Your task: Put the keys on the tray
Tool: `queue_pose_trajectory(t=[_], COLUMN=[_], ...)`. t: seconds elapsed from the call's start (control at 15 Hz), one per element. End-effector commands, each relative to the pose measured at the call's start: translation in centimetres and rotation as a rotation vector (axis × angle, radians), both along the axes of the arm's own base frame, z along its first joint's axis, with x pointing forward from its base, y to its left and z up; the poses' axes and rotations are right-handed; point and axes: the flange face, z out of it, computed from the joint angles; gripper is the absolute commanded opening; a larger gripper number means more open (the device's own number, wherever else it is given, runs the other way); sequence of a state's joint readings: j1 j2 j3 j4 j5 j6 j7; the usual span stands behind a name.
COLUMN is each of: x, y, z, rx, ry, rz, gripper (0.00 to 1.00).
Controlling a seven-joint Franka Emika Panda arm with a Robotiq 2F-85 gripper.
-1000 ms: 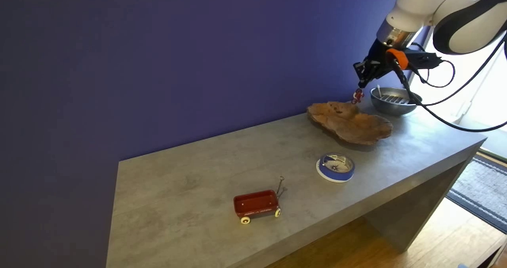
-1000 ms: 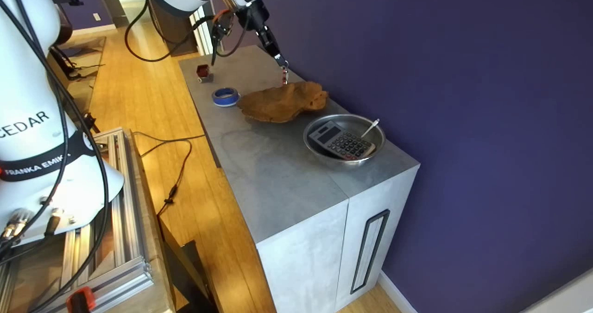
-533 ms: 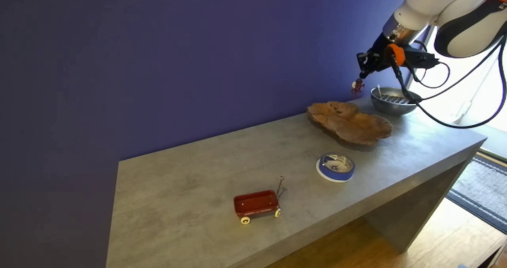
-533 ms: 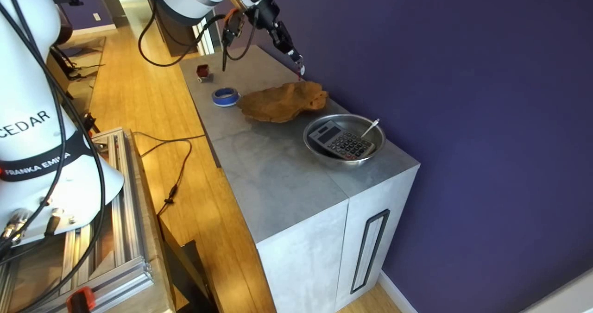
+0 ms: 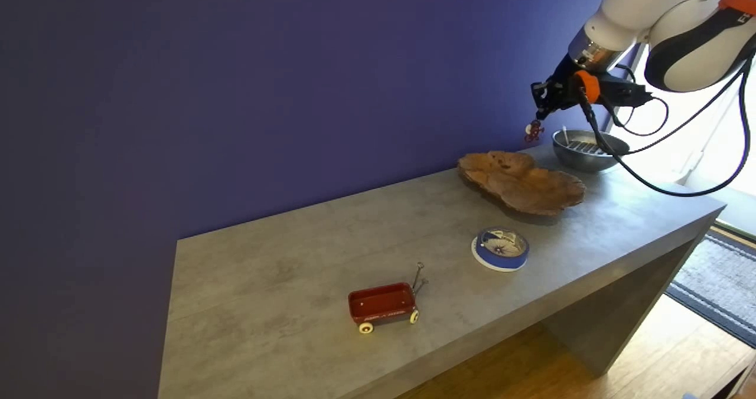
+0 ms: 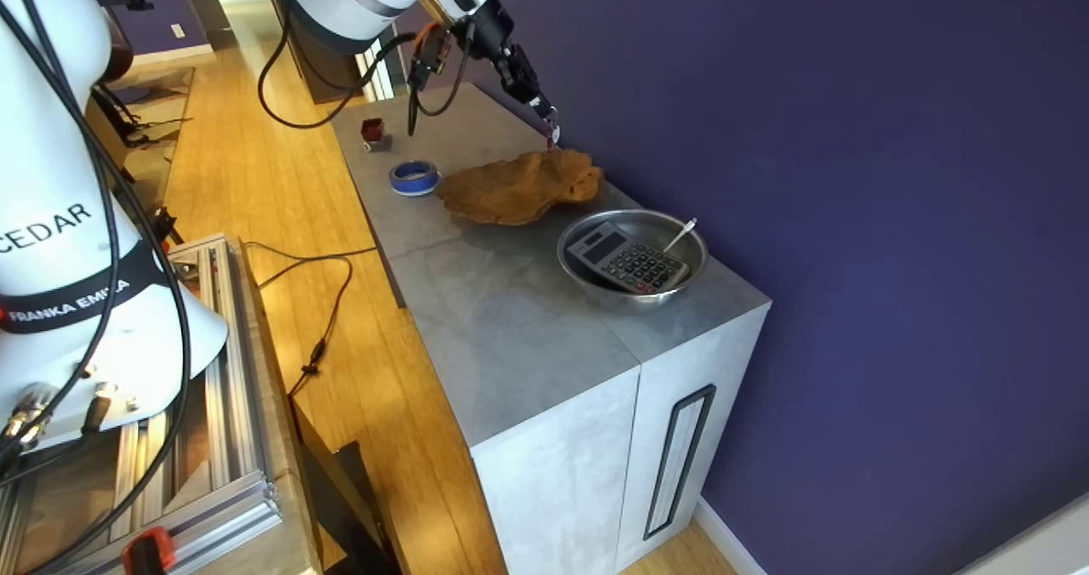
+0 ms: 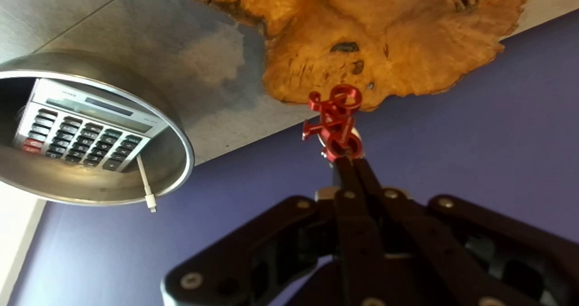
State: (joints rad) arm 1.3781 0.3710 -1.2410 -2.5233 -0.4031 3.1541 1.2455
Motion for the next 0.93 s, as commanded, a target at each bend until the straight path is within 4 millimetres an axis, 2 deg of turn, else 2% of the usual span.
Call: queue_pose_trajectory(t=[0.0, 0.07, 0.4, 0.73, 0.8, 0.87], x=[0.5, 0.6, 0.8, -1.0, 0.0, -0.3], y=[0.2, 0.3, 0.6, 2.3, 1.7, 2.2], z=[-0.2, -0.4, -0.2, 0.3, -0.4, -0.3], rx=[0.031, 0.035, 0.056, 0.034, 0.013, 0.014], ry=[-0.023, -0.023, -0.031, 0.061, 0.025, 0.034], rz=[-0.023, -0.025, -0.026, 0.057, 0.02, 0.031], gripper=[0.28, 0.29, 0.62, 0.97, 0.78, 0.86])
